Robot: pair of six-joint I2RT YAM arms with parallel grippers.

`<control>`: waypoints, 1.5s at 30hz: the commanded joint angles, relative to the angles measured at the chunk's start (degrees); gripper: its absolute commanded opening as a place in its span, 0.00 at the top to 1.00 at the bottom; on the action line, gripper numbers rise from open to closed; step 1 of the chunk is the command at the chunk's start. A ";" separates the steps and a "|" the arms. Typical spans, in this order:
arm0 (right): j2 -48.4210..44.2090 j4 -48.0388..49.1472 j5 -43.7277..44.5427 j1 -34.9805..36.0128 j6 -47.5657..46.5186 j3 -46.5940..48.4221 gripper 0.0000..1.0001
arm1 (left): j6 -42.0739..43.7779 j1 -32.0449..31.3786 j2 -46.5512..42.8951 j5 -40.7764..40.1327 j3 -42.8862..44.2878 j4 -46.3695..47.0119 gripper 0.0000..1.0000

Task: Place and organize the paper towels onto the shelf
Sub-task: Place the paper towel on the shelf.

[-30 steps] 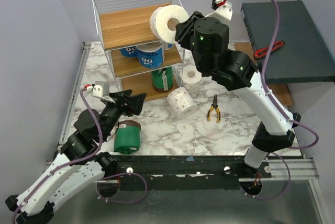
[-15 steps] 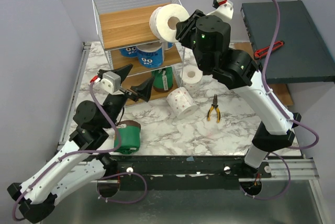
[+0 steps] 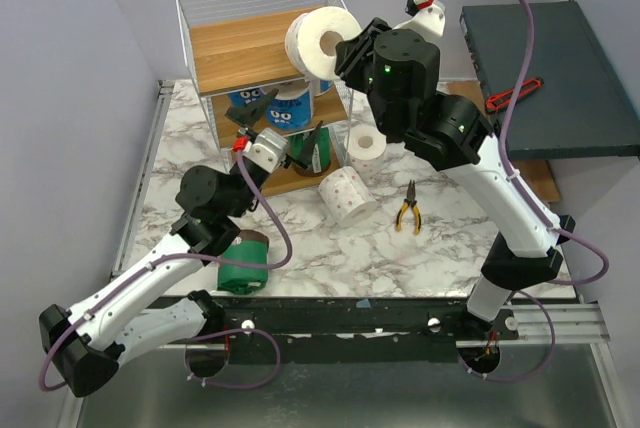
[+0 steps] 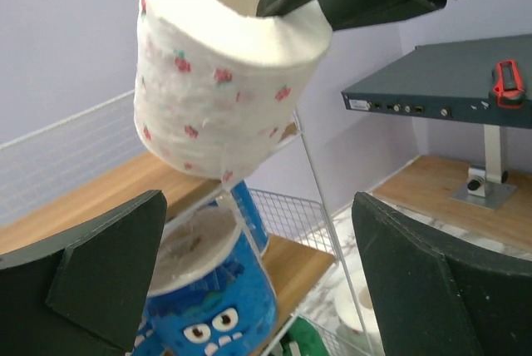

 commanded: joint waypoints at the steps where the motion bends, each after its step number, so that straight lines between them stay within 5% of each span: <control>1: 1.69 2.61 -1.42 -0.50 0.94 -1.36 0.78 | 5.25 -0.11 3.90 3.04 5.06 7.18 0.01; 24: 0.22 3.31 -3.24 -0.92 0.14 -4.41 0.75 | 4.46 -0.08 17.93 -0.13 13.73 15.87 0.01; 45: -0.31 4.23 -3.69 -0.99 -2.20 -4.33 0.42 | 6.08 0.07 22.43 -6.35 16.25 17.73 0.01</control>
